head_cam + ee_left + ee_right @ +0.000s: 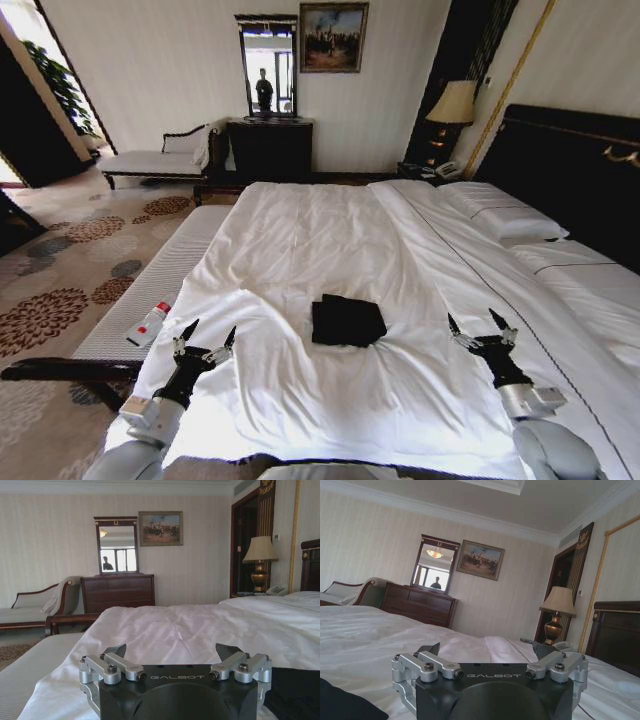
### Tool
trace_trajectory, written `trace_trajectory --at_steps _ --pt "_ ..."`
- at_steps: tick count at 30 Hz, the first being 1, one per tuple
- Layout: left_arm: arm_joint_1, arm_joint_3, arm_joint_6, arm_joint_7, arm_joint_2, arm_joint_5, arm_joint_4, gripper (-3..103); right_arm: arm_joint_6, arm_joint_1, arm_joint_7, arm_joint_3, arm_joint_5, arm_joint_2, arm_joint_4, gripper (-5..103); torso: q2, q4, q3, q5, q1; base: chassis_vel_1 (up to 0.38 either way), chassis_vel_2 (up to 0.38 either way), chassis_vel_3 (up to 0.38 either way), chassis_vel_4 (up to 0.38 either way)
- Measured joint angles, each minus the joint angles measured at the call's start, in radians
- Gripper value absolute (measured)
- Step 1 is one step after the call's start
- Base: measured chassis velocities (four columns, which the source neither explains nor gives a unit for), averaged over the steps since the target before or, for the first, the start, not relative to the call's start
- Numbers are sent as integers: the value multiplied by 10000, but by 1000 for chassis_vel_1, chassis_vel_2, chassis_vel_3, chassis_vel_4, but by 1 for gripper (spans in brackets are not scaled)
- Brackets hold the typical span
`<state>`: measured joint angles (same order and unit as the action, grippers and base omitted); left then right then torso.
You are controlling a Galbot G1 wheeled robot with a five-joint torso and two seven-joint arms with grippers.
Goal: Fold the clothes on the bed.
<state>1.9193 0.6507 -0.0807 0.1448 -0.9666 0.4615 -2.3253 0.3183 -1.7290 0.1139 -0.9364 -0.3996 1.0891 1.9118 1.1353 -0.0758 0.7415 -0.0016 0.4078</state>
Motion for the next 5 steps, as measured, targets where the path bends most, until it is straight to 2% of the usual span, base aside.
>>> trace_trajectory --at_steps 5 --pt "0 0 0 0 0 0 0 100 -15 13 -10 17 -7 -5 -3 100 0 1 0 -1 -1 0 0 0 0"
